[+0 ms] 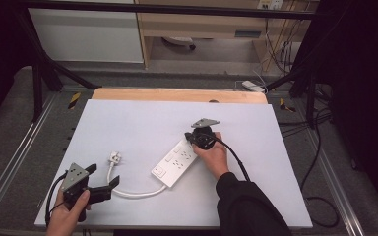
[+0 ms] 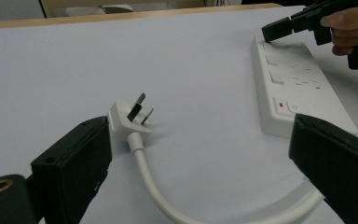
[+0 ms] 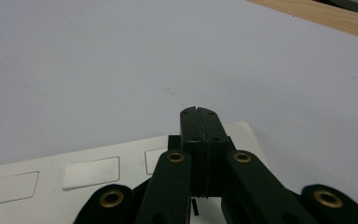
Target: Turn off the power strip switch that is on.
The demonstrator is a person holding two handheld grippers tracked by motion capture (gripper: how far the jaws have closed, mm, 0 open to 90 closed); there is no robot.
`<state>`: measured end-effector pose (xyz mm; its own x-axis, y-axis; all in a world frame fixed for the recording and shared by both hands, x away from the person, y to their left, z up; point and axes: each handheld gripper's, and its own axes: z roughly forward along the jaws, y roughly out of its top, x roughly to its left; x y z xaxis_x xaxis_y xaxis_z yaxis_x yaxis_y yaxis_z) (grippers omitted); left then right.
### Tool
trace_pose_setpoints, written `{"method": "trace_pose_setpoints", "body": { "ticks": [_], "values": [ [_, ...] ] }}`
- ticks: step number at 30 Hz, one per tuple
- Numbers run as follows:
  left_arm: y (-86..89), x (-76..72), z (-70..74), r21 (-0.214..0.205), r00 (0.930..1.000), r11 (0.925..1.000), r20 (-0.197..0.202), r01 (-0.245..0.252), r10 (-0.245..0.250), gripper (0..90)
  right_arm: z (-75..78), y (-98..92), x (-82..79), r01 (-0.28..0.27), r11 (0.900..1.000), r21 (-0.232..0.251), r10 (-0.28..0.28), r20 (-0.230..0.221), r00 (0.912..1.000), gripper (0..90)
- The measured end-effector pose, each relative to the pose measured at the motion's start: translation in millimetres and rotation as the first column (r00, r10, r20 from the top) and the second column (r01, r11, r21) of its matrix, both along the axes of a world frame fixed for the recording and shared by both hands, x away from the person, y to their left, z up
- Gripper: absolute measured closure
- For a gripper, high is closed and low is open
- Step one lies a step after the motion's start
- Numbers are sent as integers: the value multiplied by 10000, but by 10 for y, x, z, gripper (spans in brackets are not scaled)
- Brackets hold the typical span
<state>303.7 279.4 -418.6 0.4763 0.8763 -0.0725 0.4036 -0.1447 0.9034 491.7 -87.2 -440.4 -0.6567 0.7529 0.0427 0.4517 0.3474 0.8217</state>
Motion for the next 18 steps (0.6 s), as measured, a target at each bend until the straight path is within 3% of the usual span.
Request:
{"method": "trace_pose_setpoints", "body": {
  "ticks": [13, 18],
  "values": [
    [1, 2, -1, 38, 10000, 10000, -23, 12, -12, 59, -5, 2, 9, 75, 10000, -21, -75, -99, 9999, 900],
    [3, 3, 1, 18, 10000, 10000, 1, 2, -2, 59, 28, 19, -21, -25, 10000, -17, 25, 59, 10000, 900]
  ]
}}
